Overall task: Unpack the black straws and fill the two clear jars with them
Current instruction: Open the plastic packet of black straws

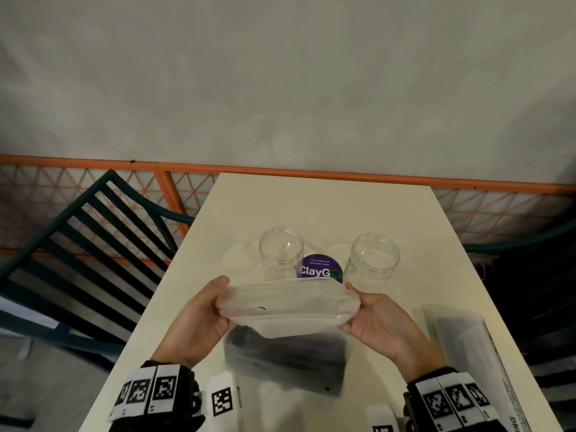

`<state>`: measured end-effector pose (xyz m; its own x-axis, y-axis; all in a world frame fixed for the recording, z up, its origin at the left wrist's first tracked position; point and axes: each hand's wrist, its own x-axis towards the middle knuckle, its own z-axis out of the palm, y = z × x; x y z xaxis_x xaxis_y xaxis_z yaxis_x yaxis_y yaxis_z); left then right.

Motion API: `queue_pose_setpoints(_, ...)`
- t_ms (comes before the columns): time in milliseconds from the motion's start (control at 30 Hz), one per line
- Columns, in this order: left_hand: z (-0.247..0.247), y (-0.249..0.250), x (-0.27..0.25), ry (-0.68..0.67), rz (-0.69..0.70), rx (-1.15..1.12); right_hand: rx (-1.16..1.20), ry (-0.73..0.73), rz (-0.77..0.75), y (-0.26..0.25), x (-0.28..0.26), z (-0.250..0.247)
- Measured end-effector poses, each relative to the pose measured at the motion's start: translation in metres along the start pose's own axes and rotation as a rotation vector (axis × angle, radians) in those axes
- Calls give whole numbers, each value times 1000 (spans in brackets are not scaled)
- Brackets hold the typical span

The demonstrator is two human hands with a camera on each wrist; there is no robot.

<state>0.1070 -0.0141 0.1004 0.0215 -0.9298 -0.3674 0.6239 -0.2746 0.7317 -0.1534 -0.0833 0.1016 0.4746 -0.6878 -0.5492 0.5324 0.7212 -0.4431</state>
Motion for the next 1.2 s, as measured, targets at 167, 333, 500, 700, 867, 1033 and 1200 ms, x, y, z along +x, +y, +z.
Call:
queue_pose_setpoints(167, 7, -5, 3, 249, 149, 890, -159, -73, -29, 4, -8, 5)
queue_pose_setpoints(333, 3, -9, 10, 457, 427, 1289, -702, -99, -134, 10, -13, 8)
queue_pose_setpoints(500, 14, -12, 3, 174, 234, 726, -1473, 277, -435, 16, -1, 9)
queue_pose_setpoints(700, 20, 0, -4, -94, -67, 116, -1287, 328, -432, 24, 7, 5)
queue_pose_setpoints(867, 13, -6, -3, -75, -74, -42, -539, 222, -86, 17, 10, 8)
queue_pose_setpoints(1033, 10, -6, -8, 7, -101, -27, -84, 99, -2, -8, -6, 13)
queue_pose_setpoints(1200, 9, -10, -7, 47, -37, 531, -79, 63, -61, -17, -18, 13)
